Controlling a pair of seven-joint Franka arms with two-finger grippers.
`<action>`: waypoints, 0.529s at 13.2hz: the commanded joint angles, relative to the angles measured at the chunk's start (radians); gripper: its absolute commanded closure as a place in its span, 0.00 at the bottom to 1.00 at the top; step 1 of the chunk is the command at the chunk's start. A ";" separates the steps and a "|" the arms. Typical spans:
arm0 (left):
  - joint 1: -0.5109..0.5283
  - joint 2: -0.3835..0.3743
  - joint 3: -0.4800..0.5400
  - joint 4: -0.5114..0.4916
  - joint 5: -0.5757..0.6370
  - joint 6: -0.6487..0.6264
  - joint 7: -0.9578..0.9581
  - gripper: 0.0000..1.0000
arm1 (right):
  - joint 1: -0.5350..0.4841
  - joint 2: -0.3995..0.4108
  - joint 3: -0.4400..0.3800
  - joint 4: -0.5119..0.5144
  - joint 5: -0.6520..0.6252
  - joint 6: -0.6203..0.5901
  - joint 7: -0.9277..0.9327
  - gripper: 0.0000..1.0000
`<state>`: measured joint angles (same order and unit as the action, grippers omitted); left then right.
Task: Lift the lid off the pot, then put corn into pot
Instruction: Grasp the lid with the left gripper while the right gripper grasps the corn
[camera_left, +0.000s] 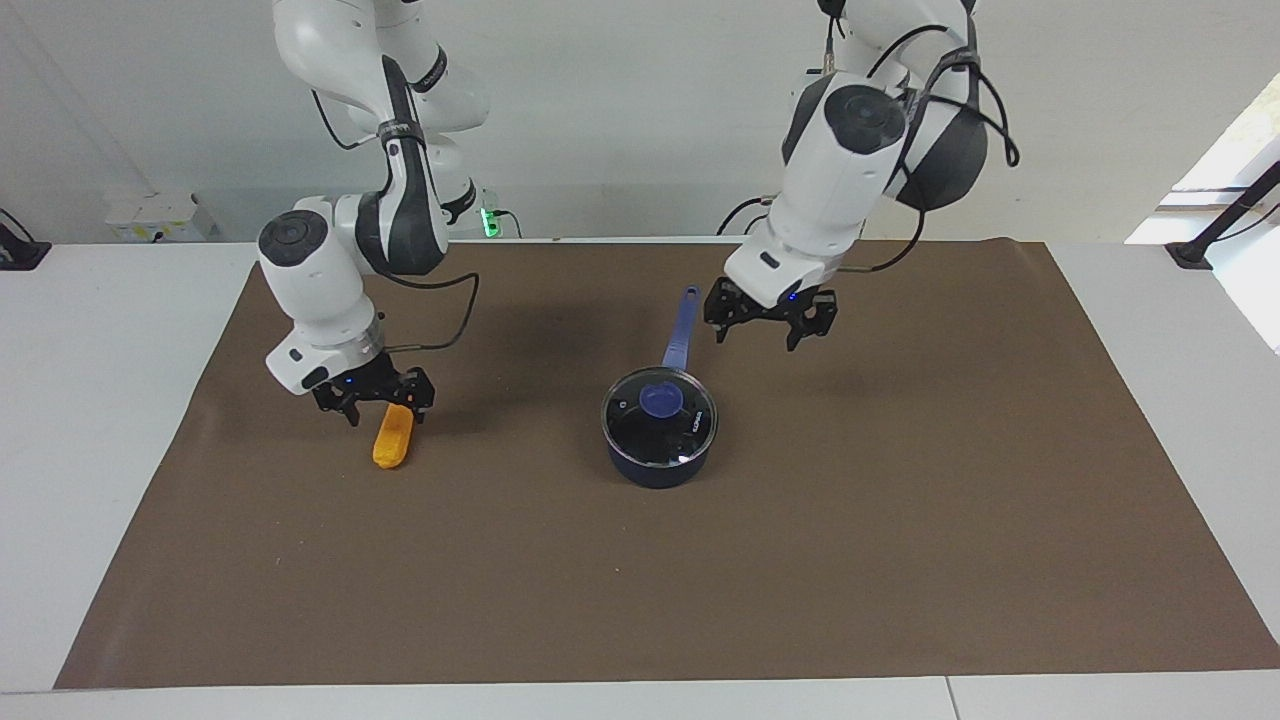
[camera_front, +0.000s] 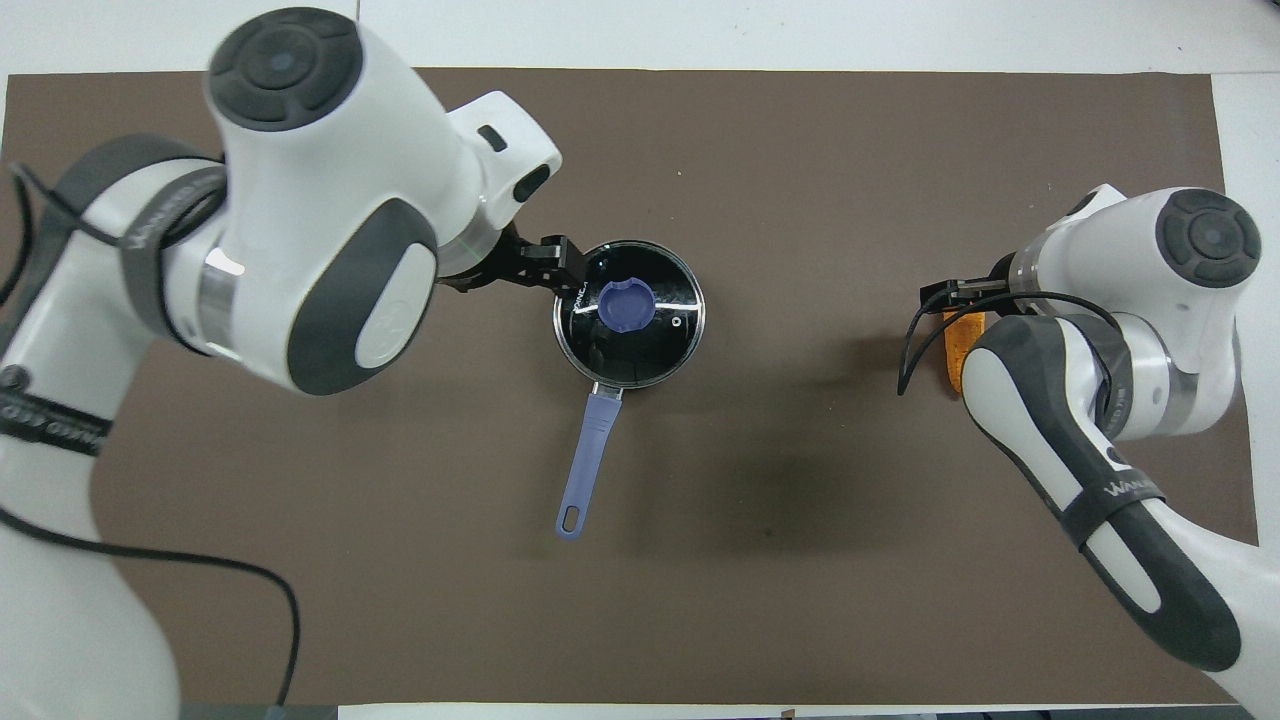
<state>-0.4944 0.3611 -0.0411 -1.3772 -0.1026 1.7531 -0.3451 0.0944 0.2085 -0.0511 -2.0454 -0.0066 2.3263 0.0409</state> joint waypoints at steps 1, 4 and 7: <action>-0.058 0.108 0.026 0.089 -0.011 0.048 -0.046 0.00 | -0.018 0.052 -0.001 0.002 0.016 0.035 -0.002 0.00; -0.076 0.166 0.021 0.129 -0.005 0.066 -0.046 0.00 | -0.027 0.052 -0.001 0.001 0.016 0.013 -0.016 0.00; -0.122 0.191 0.020 0.126 0.030 0.088 -0.054 0.00 | -0.044 0.066 -0.001 -0.007 0.016 0.019 -0.022 0.01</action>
<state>-0.5771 0.5210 -0.0381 -1.2849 -0.0962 1.8273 -0.3814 0.0665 0.2735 -0.0591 -2.0454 -0.0064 2.3495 0.0404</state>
